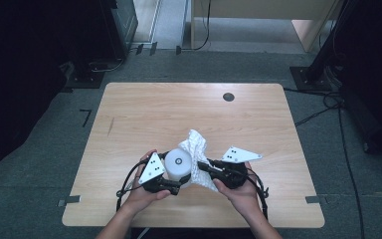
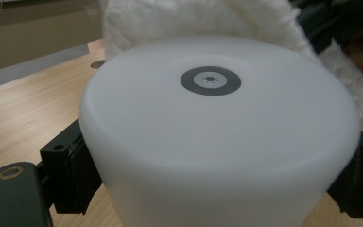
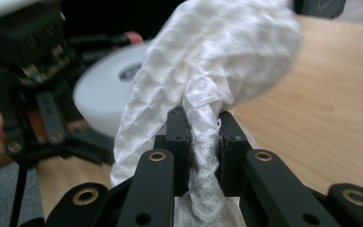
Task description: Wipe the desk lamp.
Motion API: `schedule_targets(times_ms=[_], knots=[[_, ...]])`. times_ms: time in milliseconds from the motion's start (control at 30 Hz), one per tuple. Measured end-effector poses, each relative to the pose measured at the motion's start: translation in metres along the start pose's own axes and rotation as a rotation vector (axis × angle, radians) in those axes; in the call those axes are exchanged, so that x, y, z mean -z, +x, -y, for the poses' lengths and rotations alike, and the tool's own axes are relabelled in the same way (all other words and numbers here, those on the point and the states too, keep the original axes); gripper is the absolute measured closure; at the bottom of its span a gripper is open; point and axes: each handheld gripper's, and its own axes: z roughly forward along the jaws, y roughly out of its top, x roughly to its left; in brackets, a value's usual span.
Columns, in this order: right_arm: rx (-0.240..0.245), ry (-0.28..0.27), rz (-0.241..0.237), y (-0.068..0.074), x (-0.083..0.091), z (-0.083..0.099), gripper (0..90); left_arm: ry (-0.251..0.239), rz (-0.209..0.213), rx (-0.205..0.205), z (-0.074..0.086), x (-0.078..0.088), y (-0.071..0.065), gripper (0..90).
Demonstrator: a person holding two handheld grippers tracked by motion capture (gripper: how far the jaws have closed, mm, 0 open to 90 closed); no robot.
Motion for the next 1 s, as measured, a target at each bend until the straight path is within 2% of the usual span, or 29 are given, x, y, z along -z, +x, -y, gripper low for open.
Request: schedule_targets(times_ms=[67, 167, 300, 367, 433, 500, 567, 667, 767, 900, 1000], knots=[[-0.003, -0.008, -0.001, 0.0, 0.002, -0.001, 78.7, -0.001, 0.001, -0.001, -0.001, -0.001, -0.001, 8.7], [-0.011, 0.031, 0.001, -0.004, -0.006, 0.007, 78.7, -0.003, 0.005, -0.001, -0.001, 0.0, -0.001, 8.7], [-0.054, 0.156, 0.021, -0.017, -0.027, 0.026, 78.7, -0.027, 0.01, 0.005, -0.003, 0.003, 0.0, 8.7], [-0.079, 0.201, 0.021, -0.021, -0.035, 0.034, 78.8, -0.029, 0.011, 0.0, -0.004, 0.004, 0.0, 8.7], [-0.089, 0.198, 0.013, -0.022, -0.036, 0.034, 78.8, -0.025, 0.01, 0.002, -0.002, 0.004, 0.001, 8.7], [-0.077, 0.166, 0.009, -0.02, -0.03, 0.028, 78.8, -0.017, 0.008, 0.004, -0.001, 0.003, 0.003, 8.7], [-0.054, 0.093, -0.019, -0.016, -0.018, 0.016, 78.7, -0.004, 0.006, -0.004, 0.001, 0.001, 0.002, 8.7], [-0.026, 0.025, -0.024, -0.01, -0.005, 0.004, 78.8, 0.004, 0.012, -0.012, 0.002, -0.001, 0.0, 8.7], [-0.037, 0.013, -0.025, -0.008, 0.0, 0.0, 78.8, 0.004, 0.017, -0.016, 0.001, -0.003, -0.002, 8.7], [-0.063, 0.074, -0.028, -0.016, -0.012, 0.011, 78.8, -0.002, 0.017, -0.017, 0.001, -0.002, -0.002, 8.7], [-0.11, 0.193, -0.019, -0.025, -0.028, 0.027, 78.8, -0.023, 0.02, -0.005, -0.001, 0.001, -0.001, 8.7]])
